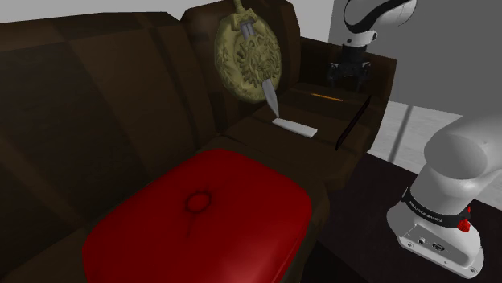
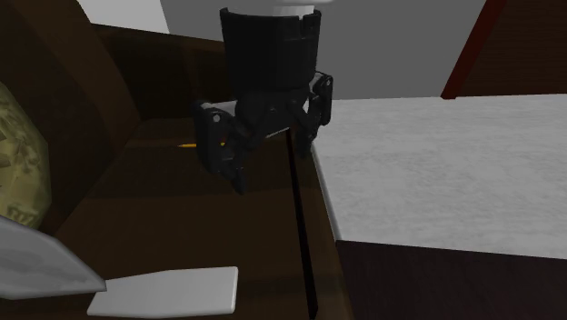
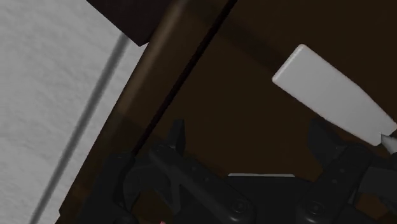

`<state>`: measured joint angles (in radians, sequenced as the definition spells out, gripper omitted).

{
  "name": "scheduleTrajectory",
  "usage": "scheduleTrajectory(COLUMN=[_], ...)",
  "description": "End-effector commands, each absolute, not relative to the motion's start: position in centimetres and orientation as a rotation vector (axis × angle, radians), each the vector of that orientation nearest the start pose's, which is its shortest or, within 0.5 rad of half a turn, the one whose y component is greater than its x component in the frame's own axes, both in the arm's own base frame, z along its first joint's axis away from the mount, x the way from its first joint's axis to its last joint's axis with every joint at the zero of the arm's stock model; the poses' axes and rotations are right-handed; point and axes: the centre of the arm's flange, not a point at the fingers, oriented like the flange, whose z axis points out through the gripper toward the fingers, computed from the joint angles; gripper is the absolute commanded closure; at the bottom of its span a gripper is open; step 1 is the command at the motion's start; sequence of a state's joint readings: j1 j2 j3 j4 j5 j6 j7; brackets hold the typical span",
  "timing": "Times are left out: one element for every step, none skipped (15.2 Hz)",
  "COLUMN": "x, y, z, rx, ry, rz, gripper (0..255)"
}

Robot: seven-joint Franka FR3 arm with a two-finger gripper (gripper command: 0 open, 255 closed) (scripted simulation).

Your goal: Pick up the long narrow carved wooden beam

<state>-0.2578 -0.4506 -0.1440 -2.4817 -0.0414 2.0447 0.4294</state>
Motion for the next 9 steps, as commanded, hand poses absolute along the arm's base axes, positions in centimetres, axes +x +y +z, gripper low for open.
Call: scheduleTrajectory(x=[37.4,37.3,37.2,37.0,36.8,36.5,36.2,35.9,35.5], y=[-18.2,-19.2,-20.1,-21.0,-22.0,-22.9,-23.8,-24.7,-25.6], z=[42.9,42.0,41.1,40.2,39.3,38.4,37.6,36.7,35.8], rx=[-2.808,-2.775,-2.741,-2.705,-2.668,-2.629,-2.589,-2.547,-2.504], ry=[1.353,1.42,1.486,1.551,1.616,1.679,1.742,1.803,1.864], rz=[-0.021,-0.022,-0.024,-0.025,-0.027,-0.028,-0.029,-0.031,-0.032], gripper=[0,0,0,0,0,0,0,0,0])
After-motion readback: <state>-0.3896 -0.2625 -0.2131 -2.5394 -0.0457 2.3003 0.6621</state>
